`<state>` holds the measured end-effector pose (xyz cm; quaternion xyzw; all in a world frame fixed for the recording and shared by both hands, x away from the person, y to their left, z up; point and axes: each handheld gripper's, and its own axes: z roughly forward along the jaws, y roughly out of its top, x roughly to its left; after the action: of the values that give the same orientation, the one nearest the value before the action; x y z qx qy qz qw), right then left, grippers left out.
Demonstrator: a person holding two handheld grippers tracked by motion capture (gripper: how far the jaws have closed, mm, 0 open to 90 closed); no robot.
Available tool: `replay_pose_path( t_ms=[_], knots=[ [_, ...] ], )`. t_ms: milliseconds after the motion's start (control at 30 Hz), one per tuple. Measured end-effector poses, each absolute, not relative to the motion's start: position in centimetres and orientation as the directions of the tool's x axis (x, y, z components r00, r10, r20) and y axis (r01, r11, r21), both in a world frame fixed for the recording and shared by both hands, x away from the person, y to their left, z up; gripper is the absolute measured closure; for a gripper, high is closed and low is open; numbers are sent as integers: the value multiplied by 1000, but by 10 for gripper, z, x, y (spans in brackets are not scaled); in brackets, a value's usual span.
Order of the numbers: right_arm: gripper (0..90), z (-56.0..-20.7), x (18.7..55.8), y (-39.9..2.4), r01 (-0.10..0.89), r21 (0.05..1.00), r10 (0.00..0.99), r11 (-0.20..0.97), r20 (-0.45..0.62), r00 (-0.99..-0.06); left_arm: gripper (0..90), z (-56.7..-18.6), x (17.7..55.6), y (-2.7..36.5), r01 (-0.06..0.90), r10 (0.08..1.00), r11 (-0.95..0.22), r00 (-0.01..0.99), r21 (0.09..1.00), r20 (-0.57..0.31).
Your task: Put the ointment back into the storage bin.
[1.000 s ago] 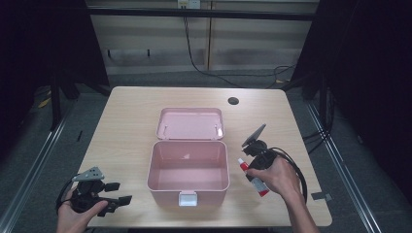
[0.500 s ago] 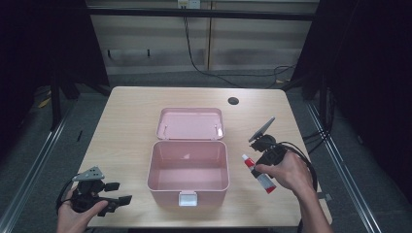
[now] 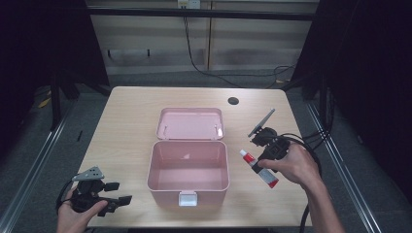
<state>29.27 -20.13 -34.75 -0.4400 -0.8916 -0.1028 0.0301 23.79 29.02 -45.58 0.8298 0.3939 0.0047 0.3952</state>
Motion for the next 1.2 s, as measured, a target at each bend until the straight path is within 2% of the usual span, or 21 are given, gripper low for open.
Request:
replay_pose_path(
  t_ms=[600,733,867,1200],
  knots=[
    [707,-325,295,-183,703,195,688,684,148,-710,224,-456,238,290,650,654,-387,693,654,-302],
    [707,-317,296,-175,663,232,648,712,147,-747,223,-456,238,291,653,656,-386,691,651,-304],
    [707,-316,297,-165,632,206,617,747,140,-775,223,-456,238,291,656,657,-382,688,651,-307],
    [707,-312,299,-146,578,216,559,787,149,-816,223,-456,239,290,654,657,-382,690,653,-306]
  ],
)
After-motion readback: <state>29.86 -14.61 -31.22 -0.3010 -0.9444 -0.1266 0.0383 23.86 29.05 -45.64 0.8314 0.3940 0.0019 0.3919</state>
